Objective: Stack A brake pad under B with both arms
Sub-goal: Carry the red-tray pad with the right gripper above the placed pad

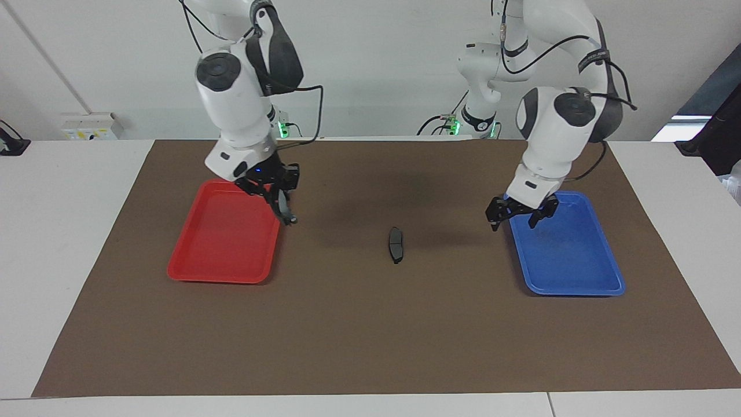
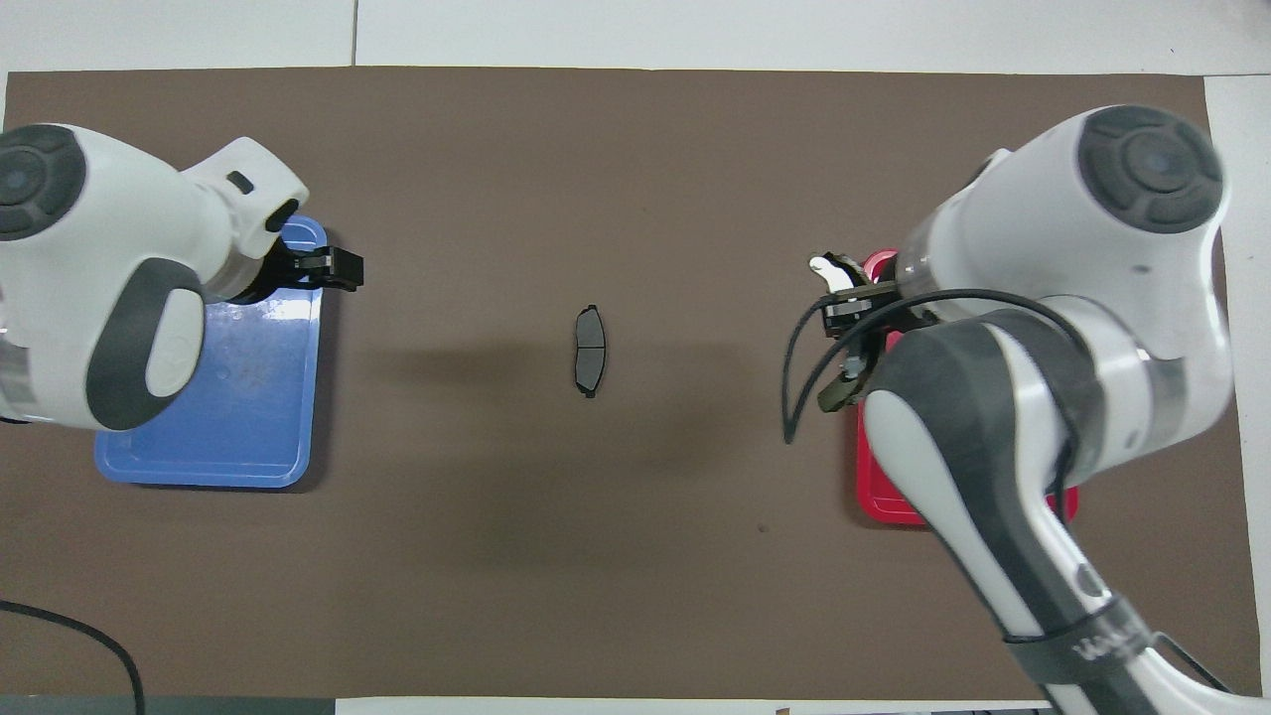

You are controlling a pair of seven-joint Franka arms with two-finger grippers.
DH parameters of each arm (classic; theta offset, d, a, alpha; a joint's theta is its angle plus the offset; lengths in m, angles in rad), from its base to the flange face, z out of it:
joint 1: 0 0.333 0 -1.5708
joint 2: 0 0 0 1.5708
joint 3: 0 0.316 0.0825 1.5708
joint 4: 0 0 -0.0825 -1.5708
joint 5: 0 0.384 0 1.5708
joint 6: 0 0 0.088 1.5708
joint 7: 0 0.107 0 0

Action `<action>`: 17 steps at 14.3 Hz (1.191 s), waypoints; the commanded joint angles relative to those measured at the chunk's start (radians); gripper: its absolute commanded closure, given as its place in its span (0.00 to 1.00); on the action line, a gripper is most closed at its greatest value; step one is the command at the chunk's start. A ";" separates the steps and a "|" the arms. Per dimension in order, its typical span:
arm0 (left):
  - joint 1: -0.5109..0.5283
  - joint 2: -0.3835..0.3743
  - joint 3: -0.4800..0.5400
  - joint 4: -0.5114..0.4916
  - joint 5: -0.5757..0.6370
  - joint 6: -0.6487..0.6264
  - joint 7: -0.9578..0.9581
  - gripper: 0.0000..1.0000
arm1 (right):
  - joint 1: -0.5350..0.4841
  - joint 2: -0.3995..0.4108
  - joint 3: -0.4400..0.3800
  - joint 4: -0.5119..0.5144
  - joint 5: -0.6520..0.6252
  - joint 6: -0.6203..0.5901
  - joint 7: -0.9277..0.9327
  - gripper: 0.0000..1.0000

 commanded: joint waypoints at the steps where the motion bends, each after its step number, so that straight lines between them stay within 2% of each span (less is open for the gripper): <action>1: 0.091 -0.070 -0.007 0.034 0.001 -0.136 0.105 0.00 | 0.079 0.120 -0.007 0.076 0.041 0.086 0.111 1.00; 3: 0.133 -0.074 -0.004 0.150 -0.008 -0.275 0.156 0.00 | 0.153 0.199 -0.007 0.103 0.068 0.147 0.170 1.00; 5: 0.166 -0.064 -0.001 0.272 -0.041 -0.396 0.174 0.00 | 0.191 0.313 -0.007 0.180 0.067 0.161 0.202 1.00; 8: 0.171 -0.064 0.001 0.370 -0.045 -0.515 0.174 0.00 | 0.239 0.381 -0.007 0.191 0.068 0.210 0.216 1.00; 12: 0.170 -0.109 -0.005 0.352 -0.043 -0.581 0.170 0.00 | 0.253 0.390 -0.007 0.180 0.078 0.268 0.220 1.00; 17: 0.170 -0.123 -0.005 0.324 -0.043 -0.572 0.162 0.00 | 0.256 0.419 -0.007 0.188 0.102 0.332 0.248 1.00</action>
